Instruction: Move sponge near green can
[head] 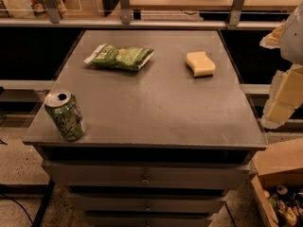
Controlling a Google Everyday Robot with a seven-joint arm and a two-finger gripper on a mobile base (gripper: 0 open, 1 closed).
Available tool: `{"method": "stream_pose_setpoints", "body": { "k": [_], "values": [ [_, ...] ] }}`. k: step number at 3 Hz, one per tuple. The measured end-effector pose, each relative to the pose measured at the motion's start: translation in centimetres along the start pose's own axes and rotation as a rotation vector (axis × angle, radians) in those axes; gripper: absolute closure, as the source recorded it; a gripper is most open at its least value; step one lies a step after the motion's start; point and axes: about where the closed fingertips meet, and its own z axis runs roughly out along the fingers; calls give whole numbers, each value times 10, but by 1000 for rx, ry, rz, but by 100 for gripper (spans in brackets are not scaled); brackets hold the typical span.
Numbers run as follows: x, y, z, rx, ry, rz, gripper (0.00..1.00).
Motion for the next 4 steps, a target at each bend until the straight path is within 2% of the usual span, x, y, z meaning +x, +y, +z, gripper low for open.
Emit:
{"method": "stream_pose_setpoints", "body": {
  "k": [1,3,4],
  "values": [
    [-6,-6,1,13,-6,-12,0],
    [-38,-65,28,67,-71,-38,0],
    [-54,-102,51,65,-129,-60,0]
  ]
}}
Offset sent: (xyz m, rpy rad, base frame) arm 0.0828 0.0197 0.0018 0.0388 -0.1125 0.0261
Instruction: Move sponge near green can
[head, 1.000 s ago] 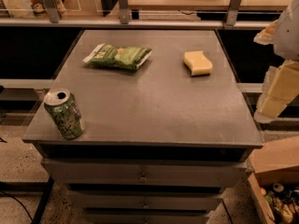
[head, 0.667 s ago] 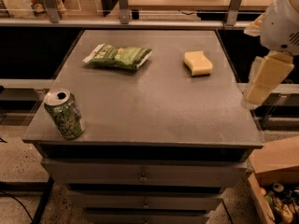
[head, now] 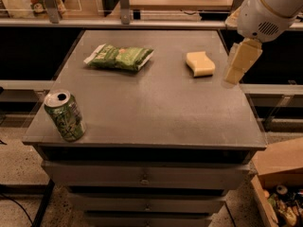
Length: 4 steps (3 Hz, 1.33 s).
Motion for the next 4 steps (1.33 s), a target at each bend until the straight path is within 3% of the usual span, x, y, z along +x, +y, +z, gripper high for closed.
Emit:
{"method": "stream_pose_setpoints", "body": {
  "k": [1,2,4],
  "values": [
    [0,0,0,0,0,0,0],
    [0,-16,12,28,-15,33,0],
    [9,-74,67,113,-95,140,0]
  ]
}}
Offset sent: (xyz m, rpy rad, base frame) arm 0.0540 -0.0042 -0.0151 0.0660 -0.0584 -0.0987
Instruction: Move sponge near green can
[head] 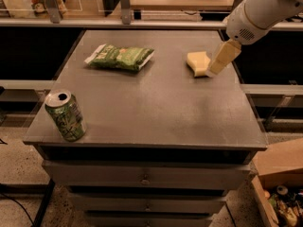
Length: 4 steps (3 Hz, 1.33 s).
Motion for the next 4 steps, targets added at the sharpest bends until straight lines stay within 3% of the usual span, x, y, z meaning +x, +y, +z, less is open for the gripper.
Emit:
{"method": "stream_pose_setpoints", "body": {
  "k": [1,3,4],
  "values": [
    [14,-22,32,9,-40,81,0],
    [34,-33,87,-26,-82,205,0],
    [41,-31,107,-47,-92,252,17]
  ]
}}
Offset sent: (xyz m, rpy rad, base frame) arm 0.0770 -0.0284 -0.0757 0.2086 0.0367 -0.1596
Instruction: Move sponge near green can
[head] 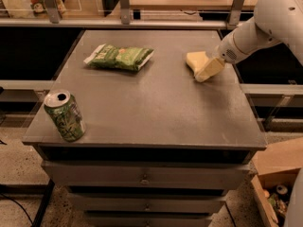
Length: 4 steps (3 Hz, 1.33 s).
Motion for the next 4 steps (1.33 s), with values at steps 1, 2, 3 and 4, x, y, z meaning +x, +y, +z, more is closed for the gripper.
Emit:
{"method": "stream_pose_setpoints", "body": {
  "k": [1,2,3,4],
  "values": [
    [2,1,13,-25,-14,28,41],
    [-2,0,9,-25,-14,28,64],
    [-2,0,8,-25,-15,28,87],
    [-2,0,8,-25,-15,28,100]
  ]
}}
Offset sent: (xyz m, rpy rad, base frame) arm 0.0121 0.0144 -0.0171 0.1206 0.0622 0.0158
